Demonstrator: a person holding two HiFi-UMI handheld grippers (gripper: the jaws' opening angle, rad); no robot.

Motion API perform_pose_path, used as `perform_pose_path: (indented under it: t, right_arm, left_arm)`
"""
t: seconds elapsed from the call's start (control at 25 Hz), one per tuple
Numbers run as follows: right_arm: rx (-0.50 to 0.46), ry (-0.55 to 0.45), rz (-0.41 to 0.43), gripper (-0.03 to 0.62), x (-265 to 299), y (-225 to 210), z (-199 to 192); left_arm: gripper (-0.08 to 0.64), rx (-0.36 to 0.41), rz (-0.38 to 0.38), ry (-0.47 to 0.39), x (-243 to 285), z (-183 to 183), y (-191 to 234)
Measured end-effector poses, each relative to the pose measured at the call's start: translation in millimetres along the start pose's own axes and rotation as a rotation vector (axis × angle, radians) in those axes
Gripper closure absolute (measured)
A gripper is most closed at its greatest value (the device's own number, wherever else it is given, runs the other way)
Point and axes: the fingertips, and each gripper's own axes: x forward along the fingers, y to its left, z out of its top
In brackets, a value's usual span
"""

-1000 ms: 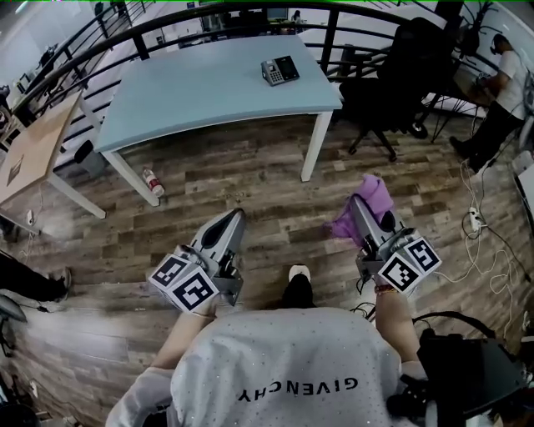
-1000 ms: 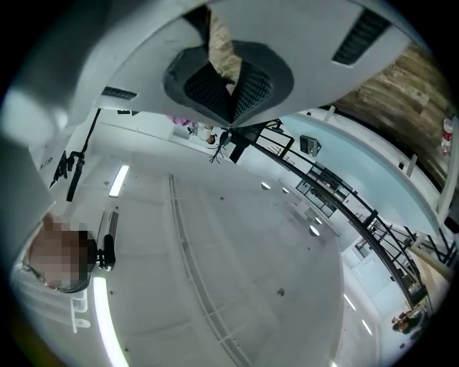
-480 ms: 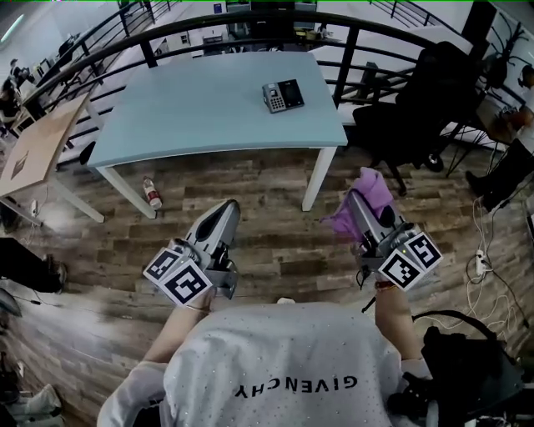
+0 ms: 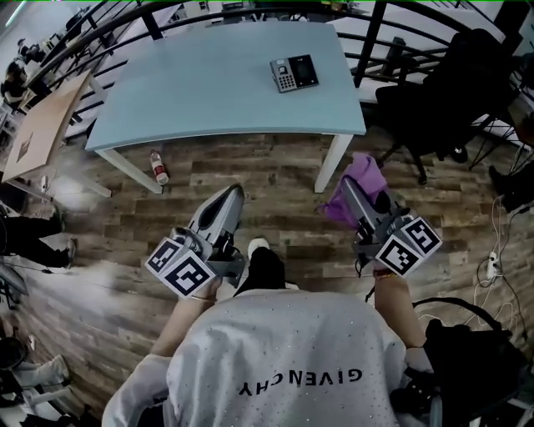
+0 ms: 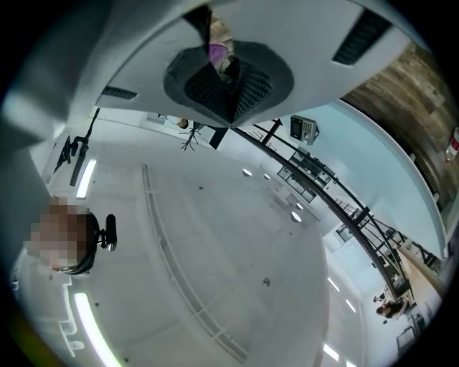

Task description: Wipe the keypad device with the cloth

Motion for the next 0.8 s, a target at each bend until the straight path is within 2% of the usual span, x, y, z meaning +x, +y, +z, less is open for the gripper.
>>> perform_pose_path:
  t: [0.16,0.28,0.44,0.68,0.8]
  right_arm:
    - [0.008,0.036,-0.023,0.54,14,-29,-8]
    - [0.041,0.008,-0.063,0.54,24,-59,1]
    - [0.06,0.018,-0.092,0.54,50,-100,14]
    - [0.018,-0.044,0.012,0.54,145,-123,65]
    - [-0.007,-0.036,0.047,0.54,197,-130,73]
  left_arm:
    - [0.56,0.014,0.014,0.027,29,-6,21]
    - [0.56,0.035,-0.011,0.05,62,-5,36]
    - [0.56,-0.019,-0.05,0.054,117,3,61]
    - [0.56,0.023,-0.091,0.064,185,50,103]
    - [0.56,0.029,-0.098,0.075,212,70,132]
